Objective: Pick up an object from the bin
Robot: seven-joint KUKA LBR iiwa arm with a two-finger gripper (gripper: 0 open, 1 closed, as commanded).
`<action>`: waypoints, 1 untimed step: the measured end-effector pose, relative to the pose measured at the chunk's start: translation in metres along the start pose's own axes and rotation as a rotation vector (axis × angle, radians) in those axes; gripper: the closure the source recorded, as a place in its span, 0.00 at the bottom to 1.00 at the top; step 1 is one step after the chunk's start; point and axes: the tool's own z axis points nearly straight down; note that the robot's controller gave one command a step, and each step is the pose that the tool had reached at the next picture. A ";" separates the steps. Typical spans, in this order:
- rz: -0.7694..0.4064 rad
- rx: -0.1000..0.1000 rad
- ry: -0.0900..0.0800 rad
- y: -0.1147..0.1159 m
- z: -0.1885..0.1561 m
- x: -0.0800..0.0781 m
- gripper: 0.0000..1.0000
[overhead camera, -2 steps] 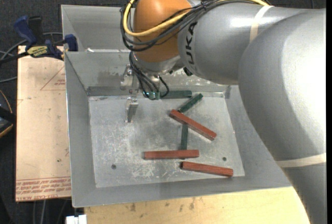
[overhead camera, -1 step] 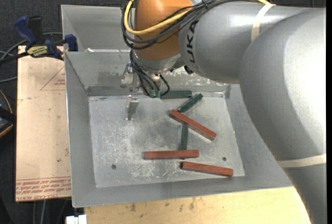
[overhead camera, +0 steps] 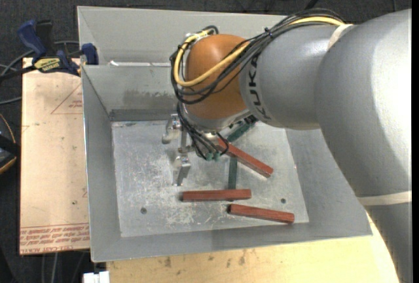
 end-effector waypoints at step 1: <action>-0.151 0.000 0.002 -0.081 -0.019 0.006 0.00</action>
Offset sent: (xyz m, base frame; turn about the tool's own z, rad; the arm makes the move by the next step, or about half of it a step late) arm -0.0861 -0.0769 -0.0085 0.0721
